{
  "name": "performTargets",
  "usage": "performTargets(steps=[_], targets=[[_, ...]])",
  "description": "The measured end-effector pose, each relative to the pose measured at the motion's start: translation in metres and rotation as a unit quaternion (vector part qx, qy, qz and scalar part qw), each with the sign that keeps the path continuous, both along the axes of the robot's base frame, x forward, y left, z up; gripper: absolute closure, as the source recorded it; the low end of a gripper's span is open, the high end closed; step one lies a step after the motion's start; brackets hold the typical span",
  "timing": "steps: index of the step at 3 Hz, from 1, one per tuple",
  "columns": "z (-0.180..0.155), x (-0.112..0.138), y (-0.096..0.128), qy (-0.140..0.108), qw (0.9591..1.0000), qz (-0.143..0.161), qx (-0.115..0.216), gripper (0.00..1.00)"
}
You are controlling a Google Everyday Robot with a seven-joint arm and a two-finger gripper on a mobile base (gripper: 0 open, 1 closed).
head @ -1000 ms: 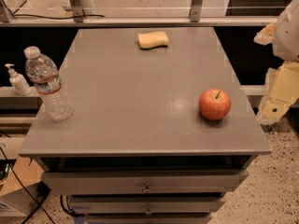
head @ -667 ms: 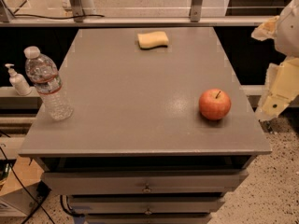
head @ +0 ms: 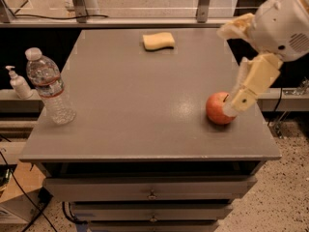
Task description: Knock water bottle over
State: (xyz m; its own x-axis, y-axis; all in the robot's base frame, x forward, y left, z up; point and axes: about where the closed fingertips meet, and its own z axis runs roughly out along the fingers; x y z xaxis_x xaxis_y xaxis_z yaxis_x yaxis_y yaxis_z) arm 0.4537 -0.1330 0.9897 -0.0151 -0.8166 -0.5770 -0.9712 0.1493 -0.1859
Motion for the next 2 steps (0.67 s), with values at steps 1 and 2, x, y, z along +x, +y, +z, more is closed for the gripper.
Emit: performTargets(steps=[1, 2], targets=[[0.0112, -0.007, 0.024, 0.01, 0.9986, 0.02, 0.048, 0.0], [0.0114, -0.007, 0.024, 0.01, 0.9986, 0.02, 0.048, 0.0]])
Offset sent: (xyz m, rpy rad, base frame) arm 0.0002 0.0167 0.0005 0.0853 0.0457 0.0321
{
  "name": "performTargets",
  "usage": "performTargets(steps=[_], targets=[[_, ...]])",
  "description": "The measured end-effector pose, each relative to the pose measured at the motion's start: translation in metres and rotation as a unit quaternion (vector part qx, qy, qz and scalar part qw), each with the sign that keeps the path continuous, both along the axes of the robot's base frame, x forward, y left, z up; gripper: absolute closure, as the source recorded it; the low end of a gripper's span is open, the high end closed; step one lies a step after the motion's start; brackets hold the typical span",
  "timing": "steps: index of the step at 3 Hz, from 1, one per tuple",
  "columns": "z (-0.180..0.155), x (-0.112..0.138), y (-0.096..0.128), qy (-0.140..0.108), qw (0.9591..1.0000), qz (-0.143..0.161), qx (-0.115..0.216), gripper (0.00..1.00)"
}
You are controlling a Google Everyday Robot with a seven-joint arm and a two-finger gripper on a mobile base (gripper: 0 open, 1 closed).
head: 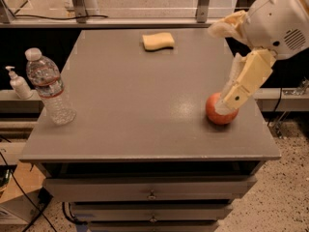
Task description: Knock water bottle over
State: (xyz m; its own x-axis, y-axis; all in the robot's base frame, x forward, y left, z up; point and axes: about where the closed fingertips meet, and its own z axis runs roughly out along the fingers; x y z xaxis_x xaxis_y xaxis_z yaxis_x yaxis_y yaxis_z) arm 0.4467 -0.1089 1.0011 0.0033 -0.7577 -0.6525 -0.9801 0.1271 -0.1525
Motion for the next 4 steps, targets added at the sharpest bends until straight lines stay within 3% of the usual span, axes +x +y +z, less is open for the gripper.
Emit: performTargets(steps=[1, 2, 3, 4], targets=[[-0.015, 0.01, 0.034, 0.002, 0.9996, 0.028, 0.009, 0.0], [-0.04, 0.021, 0.087, 0.012, 0.9966, 0.072, 0.038, 0.0], [-0.065, 0.029, 0.139, 0.024, 0.9908, 0.11, 0.075, 0.0], [-0.083, 0.036, 0.182, 0.031, 0.9822, 0.136, 0.126, 0.0]])
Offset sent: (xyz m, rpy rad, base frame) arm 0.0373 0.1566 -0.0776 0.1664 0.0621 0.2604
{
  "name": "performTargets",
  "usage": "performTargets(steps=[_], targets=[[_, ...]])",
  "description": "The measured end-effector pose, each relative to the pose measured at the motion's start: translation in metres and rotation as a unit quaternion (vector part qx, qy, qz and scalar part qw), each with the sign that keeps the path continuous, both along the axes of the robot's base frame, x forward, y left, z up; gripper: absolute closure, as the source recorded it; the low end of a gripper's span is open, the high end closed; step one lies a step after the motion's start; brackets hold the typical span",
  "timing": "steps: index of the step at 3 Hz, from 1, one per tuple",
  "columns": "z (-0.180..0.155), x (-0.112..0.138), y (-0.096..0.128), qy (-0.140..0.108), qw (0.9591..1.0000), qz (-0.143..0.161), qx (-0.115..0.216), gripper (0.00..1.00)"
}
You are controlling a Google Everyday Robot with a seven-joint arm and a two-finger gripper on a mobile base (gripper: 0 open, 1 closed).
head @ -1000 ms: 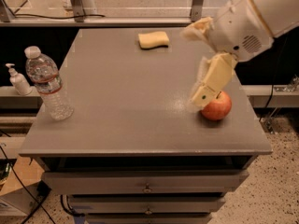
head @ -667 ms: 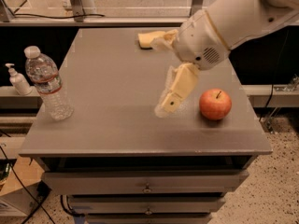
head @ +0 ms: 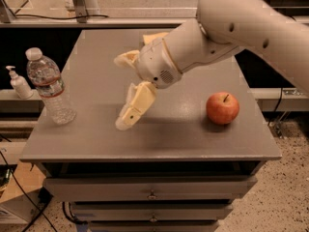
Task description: Knock water bottle over
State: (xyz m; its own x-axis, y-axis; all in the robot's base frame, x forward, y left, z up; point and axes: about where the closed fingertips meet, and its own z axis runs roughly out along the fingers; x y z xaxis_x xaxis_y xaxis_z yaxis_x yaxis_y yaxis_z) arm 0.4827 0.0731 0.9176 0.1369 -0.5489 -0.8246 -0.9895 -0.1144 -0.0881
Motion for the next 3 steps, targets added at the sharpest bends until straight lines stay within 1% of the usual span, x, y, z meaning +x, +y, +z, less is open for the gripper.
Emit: performTargets(steps=[1, 2, 3], targets=[[-0.01, 0.007, 0.046, -0.003, 0.9981, 0.037, 0.05, 0.0], [-0.015, 0.011, 0.087, 0.0, 0.9939, 0.077, 0.079, 0.0], [-0.018, 0.01, 0.125, 0.006, 0.9878, 0.117, 0.103, 0.0]])
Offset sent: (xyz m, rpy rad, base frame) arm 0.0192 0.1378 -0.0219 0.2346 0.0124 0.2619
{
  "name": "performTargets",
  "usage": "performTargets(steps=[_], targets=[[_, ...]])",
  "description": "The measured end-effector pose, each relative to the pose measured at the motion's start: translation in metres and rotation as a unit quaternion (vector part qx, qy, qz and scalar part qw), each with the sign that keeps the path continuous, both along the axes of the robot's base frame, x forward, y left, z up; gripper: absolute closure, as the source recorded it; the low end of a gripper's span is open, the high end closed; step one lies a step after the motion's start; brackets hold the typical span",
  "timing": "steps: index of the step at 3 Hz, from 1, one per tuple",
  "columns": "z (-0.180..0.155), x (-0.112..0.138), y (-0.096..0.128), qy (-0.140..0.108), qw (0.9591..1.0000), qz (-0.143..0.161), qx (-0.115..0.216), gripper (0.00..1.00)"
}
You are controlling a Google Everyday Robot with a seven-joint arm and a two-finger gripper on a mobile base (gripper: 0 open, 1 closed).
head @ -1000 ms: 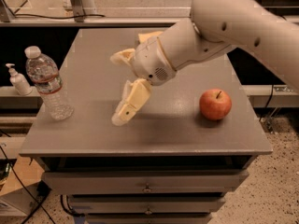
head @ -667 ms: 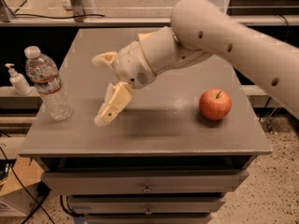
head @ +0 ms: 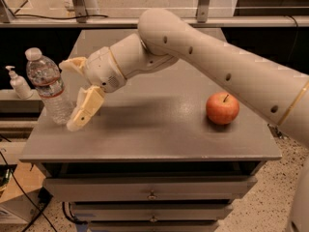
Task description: Knock water bottle over
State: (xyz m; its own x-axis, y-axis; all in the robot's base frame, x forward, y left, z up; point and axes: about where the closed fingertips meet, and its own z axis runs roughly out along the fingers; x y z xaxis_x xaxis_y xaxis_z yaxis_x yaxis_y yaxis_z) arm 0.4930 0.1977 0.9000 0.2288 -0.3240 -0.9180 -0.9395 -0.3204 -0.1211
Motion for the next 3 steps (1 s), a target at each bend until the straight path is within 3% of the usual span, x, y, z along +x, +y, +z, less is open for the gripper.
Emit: performTargets(steps=[1, 2, 3], targets=[[0.004, -0.003, 0.033, 0.005, 0.999, 0.034, 0.027, 0.0], [0.009, -0.003, 0.05, 0.012, 0.9979, 0.049, 0.042, 0.16], [0.012, 0.004, 0.051, 0.024, 0.9975, 0.042, 0.052, 0.39]])
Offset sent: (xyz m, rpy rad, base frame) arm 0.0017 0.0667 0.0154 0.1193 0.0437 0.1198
